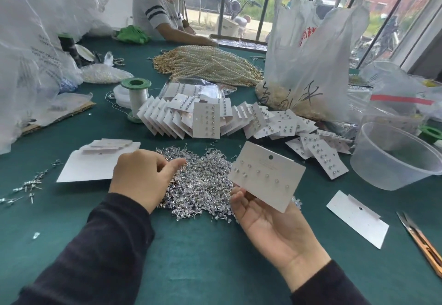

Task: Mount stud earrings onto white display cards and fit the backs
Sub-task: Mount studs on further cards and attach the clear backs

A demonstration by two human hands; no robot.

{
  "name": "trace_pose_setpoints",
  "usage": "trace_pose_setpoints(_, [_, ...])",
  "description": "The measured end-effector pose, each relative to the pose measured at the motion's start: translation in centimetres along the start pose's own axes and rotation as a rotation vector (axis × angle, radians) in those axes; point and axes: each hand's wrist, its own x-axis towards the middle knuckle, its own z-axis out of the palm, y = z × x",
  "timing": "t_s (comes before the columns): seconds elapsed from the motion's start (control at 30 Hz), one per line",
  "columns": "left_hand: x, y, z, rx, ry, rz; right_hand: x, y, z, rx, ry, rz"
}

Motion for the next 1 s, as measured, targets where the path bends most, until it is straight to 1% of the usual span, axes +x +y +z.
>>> trace_pose_setpoints(0.1, [-0.2, 0.2, 0.1, 0.022, 0.016, 0.036, 0.1, 0.0, -0.2, -0.019, 0.005, -0.006])
trace_pose_setpoints(0.2, [-0.4, 0.8, 0.1, -0.054, 0.030, 0.070, 0.3, 0.1, -0.4, -0.026, 0.006, -0.012])
trace_pose_setpoints(0.27, [-0.9, 1.5, 0.2, -0.225, 0.007, 0.098, 0.2, 0.1, -0.3, -0.058, -0.002, -0.023])
trace_pose_setpoints(0.37, [-2.3, 3.2, 0.3, -0.565, -0.109, 0.097, 0.1, 0.2, -0.2, -0.137, -0.005, -0.028])
trace_pose_setpoints(0.43, [-3.1, 4.0, 0.6, -0.672, -0.155, 0.107, 0.1, 0.3, -0.2, -0.153, -0.014, -0.020])
trace_pose_setpoints(0.53, [-3.8, 4.6, 0.9, -0.849, -0.108, 0.086, 0.0, 0.5, -0.1, -0.171, -0.057, -0.020])
trace_pose_setpoints(0.6, [-4.1, 5.0, 0.9, -0.920, -0.041, 0.089, -0.1, 0.7, -0.1, -0.212, -0.051, -0.026])
trace_pose_setpoints(0.7, [-4.4, 5.4, 1.1, -0.911, 0.034, 0.111, -0.3, 1.1, 0.2, -0.249, -0.055, -0.036])
trace_pose_setpoints(0.87, [-4.7, 5.5, 1.8, -0.667, 0.078, 0.212, -0.2, 1.6, 0.2, -0.318, -0.081, -0.035])
trace_pose_setpoints(1.0, [-4.7, 5.7, 1.8, -0.587, 0.101, 0.298, -0.5, 1.6, 0.5, -0.326, -0.116, -0.066])
